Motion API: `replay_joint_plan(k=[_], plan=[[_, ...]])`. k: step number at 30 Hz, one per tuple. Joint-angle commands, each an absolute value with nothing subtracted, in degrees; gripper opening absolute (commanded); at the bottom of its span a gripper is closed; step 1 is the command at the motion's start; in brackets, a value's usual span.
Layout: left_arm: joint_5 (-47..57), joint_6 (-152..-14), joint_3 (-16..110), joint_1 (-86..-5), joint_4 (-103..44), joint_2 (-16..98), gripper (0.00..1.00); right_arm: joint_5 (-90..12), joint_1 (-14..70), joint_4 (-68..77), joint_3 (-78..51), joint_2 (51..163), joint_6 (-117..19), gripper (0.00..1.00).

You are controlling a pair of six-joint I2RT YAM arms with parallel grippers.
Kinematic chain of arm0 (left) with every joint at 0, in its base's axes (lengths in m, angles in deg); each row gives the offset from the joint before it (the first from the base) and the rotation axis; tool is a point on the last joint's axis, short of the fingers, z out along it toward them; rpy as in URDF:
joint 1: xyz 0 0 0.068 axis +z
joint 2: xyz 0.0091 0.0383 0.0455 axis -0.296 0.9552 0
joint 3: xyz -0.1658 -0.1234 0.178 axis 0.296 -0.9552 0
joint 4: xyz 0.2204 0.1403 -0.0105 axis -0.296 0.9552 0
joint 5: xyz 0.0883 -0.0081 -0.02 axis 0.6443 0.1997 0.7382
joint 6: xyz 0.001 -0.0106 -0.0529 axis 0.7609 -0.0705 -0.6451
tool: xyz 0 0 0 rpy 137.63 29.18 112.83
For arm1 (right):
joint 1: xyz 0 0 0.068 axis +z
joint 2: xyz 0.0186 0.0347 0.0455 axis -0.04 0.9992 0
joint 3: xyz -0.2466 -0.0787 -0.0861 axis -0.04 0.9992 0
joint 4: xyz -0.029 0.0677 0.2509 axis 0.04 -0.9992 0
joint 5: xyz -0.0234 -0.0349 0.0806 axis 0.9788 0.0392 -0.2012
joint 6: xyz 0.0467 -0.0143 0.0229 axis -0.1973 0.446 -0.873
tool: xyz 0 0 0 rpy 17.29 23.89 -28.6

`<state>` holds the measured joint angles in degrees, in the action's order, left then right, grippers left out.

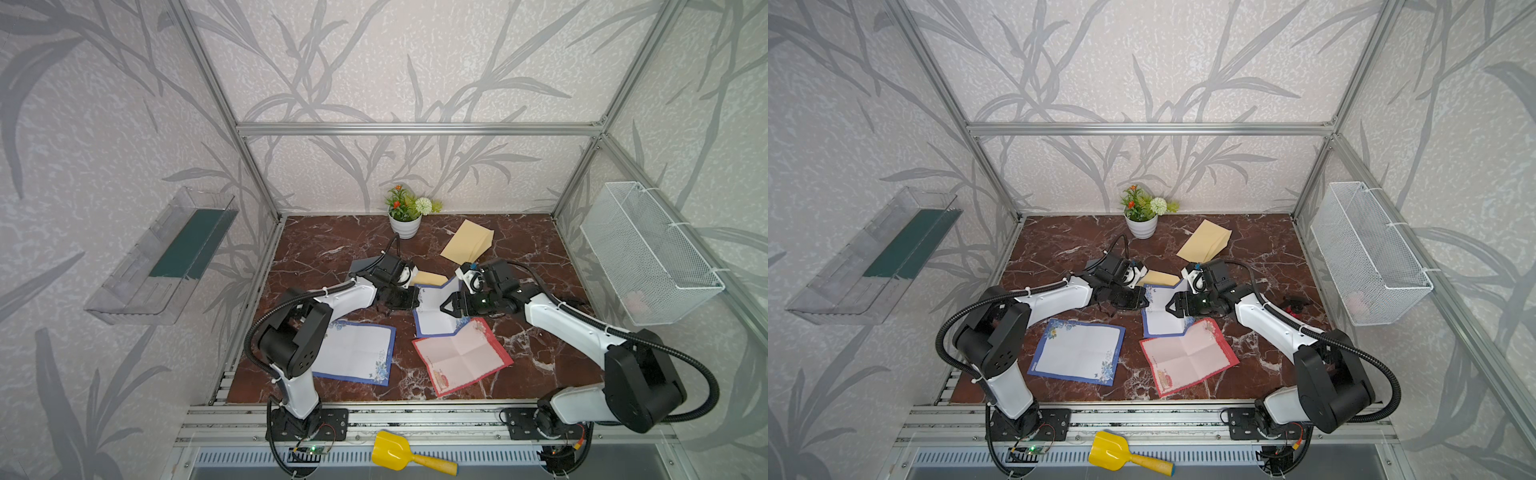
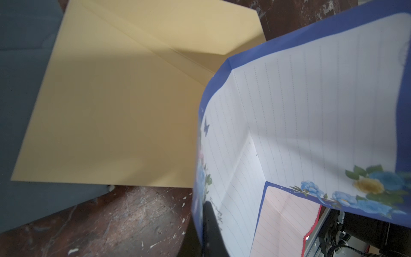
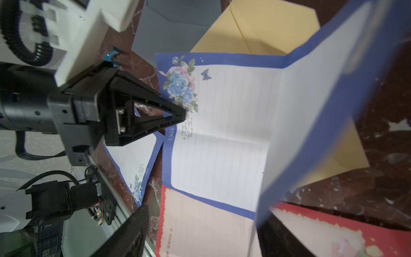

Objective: Fold the letter paper in half and place it into the envelope
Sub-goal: Fold the letter paper at the center of the board.

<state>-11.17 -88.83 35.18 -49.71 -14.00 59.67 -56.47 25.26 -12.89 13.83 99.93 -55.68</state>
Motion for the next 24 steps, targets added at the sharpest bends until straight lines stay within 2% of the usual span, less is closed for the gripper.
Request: replay_joint_plan(k=[1,6,9,11,12,15,19,21,24], plan=[[-11.1,-91.0,33.4,-49.6,-17.3,59.2,0.0,-54.3,28.3,-11.4,11.6,100.4,-58.0,0.76],[-10.8,-93.1,32.1,-49.6,-19.8,59.3,0.01,-53.3,31.4,-7.3,10.8,103.8,-61.1,0.76],[-10.3,-94.1,31.5,-49.6,-20.5,59.3,0.12,-52.4,32.3,-5.5,11.1,105.3,-62.3,0.76],[-9.6,-94.5,31.2,-49.6,-20.5,59.1,0.15,-52.1,32.6,-4.4,11.9,105.9,-62.9,0.75],[-9.0,-94.9,30.9,-49.6,-20.6,58.9,0.2,-51.9,32.6,-4.0,12.3,106.2,-63.1,0.75],[-7.7,-95.9,30.2,-49.4,-20.9,58.1,0.44,-51.0,32.6,-4.2,12.7,106.7,-62.7,0.75],[-6.9,-96.9,29.2,-49.2,-21.3,56.5,0.81,-49.7,32.6,-4.8,12.8,106.2,-61.5,0.75],[-5.7,-97.3,29.0,-49.0,-20.8,55.0,0.88,-48.7,32.3,-5.7,12.6,106.0,-60.6,0.75],[-3.2,-98.1,28.4,-48.6,-20.6,52.2,0.89,-49.0,31.7,-5.6,12.6,105.7,-60.5,0.73]])
